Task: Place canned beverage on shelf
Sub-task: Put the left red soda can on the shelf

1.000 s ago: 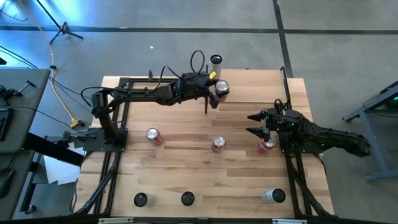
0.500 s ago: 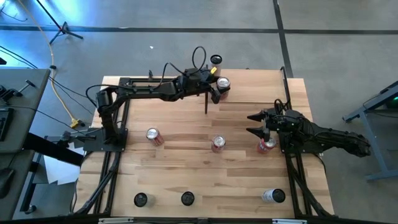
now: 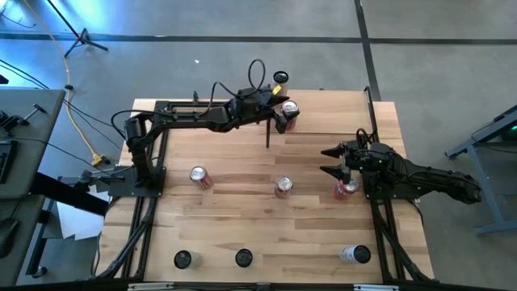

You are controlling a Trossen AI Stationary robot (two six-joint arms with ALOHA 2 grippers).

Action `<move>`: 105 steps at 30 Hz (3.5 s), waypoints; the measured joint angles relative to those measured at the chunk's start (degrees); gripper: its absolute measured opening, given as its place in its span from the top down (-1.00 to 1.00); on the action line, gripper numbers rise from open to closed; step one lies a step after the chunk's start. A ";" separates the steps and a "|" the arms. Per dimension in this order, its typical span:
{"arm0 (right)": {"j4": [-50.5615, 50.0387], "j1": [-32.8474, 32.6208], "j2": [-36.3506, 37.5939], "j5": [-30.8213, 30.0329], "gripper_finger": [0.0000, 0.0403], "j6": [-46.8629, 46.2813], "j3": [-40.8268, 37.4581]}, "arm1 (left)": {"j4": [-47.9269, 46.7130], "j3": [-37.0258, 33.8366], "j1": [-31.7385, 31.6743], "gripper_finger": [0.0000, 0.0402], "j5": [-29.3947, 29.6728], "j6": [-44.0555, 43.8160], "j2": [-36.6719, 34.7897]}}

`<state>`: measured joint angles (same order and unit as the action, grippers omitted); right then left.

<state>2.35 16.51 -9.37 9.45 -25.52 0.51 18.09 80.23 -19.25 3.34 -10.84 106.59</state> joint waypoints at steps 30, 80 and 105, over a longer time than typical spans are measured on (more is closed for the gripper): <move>0.00 -0.02 0.03 -0.18 -0.98 0.00 -0.01 | -42.16 -0.07 8.52 -0.68 13.05 -5.89 -19.53; 4.39 -0.04 0.00 -9.13 -0.98 -29.72 0.00 | -53.92 -6.73 27.90 -0.68 38.78 -20.95 -35.78; -24.08 -3.93 -16.84 -29.59 -0.98 6.40 31.42 | -53.94 -6.71 27.76 -0.68 32.91 -14.45 -35.69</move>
<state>-21.73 12.58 -26.21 -20.14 -19.12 31.94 -35.86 73.52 8.51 36.25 -25.29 70.89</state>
